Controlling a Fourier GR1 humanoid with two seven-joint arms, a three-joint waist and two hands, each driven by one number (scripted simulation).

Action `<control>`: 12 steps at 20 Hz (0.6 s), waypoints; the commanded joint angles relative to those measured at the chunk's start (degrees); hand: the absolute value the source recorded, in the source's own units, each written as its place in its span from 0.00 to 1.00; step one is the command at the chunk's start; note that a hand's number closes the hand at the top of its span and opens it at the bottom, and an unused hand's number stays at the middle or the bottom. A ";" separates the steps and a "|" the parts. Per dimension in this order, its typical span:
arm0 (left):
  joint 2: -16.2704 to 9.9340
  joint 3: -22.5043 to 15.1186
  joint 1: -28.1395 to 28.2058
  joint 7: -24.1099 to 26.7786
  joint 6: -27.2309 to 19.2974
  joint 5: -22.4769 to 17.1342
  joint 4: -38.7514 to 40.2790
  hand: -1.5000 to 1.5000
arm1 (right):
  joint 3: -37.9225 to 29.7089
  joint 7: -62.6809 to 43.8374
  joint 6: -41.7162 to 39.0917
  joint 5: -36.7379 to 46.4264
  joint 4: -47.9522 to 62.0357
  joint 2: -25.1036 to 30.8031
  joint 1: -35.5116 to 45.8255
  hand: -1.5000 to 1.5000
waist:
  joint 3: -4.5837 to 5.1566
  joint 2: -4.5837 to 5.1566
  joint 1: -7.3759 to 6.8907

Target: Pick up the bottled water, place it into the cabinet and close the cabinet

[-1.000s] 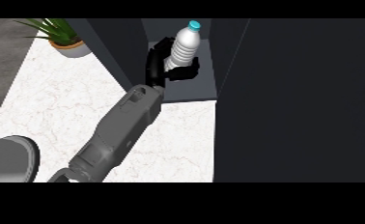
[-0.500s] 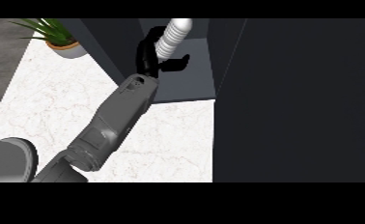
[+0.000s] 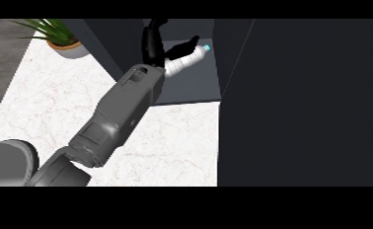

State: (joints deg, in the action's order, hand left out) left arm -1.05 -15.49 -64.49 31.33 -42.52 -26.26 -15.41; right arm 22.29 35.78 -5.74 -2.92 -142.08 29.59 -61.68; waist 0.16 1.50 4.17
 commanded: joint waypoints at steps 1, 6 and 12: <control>0.79 5.39 0.06 7.26 6.73 -4.52 -5.39 1.00 | 0.70 -1.40 -0.47 -3.13 -2.58 -0.54 1.31 0.00 | 0.08 0.51 -0.48; 1.04 4.96 1.33 9.40 16.61 -5.99 -4.92 1.00 | 2.59 -2.11 -0.25 -1.71 -2.09 -1.36 1.06 0.00 | -0.09 -0.56 -0.72; 1.05 -1.74 7.37 8.60 14.75 -10.97 -13.61 1.00 | 1.21 -6.60 0.52 -0.14 -8.39 0.84 -0.69 0.00 | -0.10 -1.57 -1.68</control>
State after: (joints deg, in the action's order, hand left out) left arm -0.07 -13.75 -60.23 39.81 -27.16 -34.25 -23.86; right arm 24.18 33.59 -5.70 -2.63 -142.62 29.12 -60.84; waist 0.09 0.46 2.96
